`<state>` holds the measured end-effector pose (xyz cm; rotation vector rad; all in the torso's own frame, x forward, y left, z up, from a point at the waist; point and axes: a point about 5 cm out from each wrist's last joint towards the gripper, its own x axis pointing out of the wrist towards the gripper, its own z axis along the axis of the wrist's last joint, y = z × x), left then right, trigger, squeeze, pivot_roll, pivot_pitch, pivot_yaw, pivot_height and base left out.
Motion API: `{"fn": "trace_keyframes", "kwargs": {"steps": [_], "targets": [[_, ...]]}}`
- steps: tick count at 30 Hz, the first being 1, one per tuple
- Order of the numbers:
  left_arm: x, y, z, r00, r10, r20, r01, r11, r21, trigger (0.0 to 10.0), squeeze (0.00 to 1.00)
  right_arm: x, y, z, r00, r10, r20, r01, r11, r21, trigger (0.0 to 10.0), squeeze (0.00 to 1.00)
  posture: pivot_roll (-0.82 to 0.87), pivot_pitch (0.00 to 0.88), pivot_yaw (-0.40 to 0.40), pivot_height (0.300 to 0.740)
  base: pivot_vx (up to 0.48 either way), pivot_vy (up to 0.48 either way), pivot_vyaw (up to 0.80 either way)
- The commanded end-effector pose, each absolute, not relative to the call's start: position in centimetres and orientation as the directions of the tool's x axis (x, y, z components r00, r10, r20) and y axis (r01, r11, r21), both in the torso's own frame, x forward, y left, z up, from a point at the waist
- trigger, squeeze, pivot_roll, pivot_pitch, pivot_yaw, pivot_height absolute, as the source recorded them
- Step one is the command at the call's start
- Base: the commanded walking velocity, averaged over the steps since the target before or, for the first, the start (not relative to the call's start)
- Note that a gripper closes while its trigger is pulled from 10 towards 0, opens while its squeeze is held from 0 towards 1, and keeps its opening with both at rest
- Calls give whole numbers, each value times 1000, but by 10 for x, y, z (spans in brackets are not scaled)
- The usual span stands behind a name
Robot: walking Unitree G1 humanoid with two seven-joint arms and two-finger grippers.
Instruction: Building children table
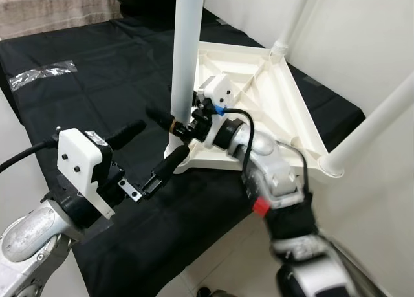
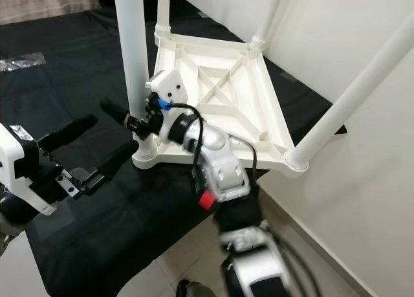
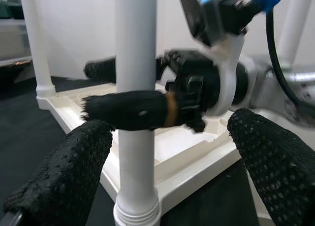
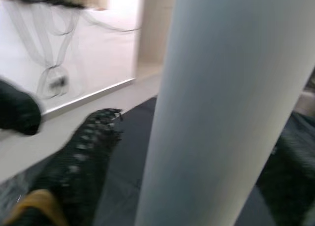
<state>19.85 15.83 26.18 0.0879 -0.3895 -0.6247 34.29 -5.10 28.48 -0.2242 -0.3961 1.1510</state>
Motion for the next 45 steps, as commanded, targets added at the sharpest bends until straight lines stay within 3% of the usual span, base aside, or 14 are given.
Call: {"fn": "trace_keyframes", "kwargs": {"steps": [1, 6, 14, 15, 16, 27, 28, 40, 45], "targets": [[198, 158, 260, 742, -588, 322, 554, 808, 199, 10000, 0, 344, -53, 279, 292, 940, 176, -864, 338, -372, 10000, 1000, 145, 206, -154, 740, 0, 0, 0], [198, 159, 261, 742, -588, 322, 550, 809, 208, 10000, 0, 354, -55, 279, 244, 963, 118, -885, 271, -379, 10000, 1000, 152, 204, -159, 740, 0, 0, 0], [196, 157, 261, 740, -592, 320, 554, 806, 210, 10000, 0, 365, -59, 292, 104, 983, 152, -967, 136, -216, 10000, 1000, 168, 201, -157, 740, 0, 0, 0], [195, 157, 261, 740, -591, 321, 553, 806, 209, 10000, 0, 364, -62, 292, 46, 990, 136, -974, 75, -213, 10000, 408, 169, 202, -156, 740, 0, 0, 0], [195, 157, 261, 741, -590, 321, 553, 807, 209, 10000, 0, 367, -65, 296, 29, 990, 138, -976, 57, -208, 10000, 0, 169, 203, -156, 740, 0, 0, 0], [191, 156, 260, 742, -591, 316, 557, 806, 199, 10000, 0, 374, -83, 311, -13, 992, 124, -974, 15, -225, 10000, 0, 166, 215, -158, 740, 0, 0, 0], [191, 156, 260, 742, -591, 316, 558, 806, 198, 10000, 0, 374, -85, 313, -26, 992, 125, -975, 3, -222, 0, 0, 166, 215, -158, 740, 0, 0, 0], [191, 153, 260, 738, -595, 317, 564, 803, 193, 10000, 0, 374, -89, 314, -63, 991, 121, -973, -34, -228, 0, 0, 150, 216, -154, 740, 0, 0, 0], [192, 153, 260, 735, -598, 319, 568, 800, 191, 10000, 0, 376, -93, 307, 10, 992, 126, -969, 41, -243, 0, 0, 139, 219, -150, 740, 0, 0, 0]]}}
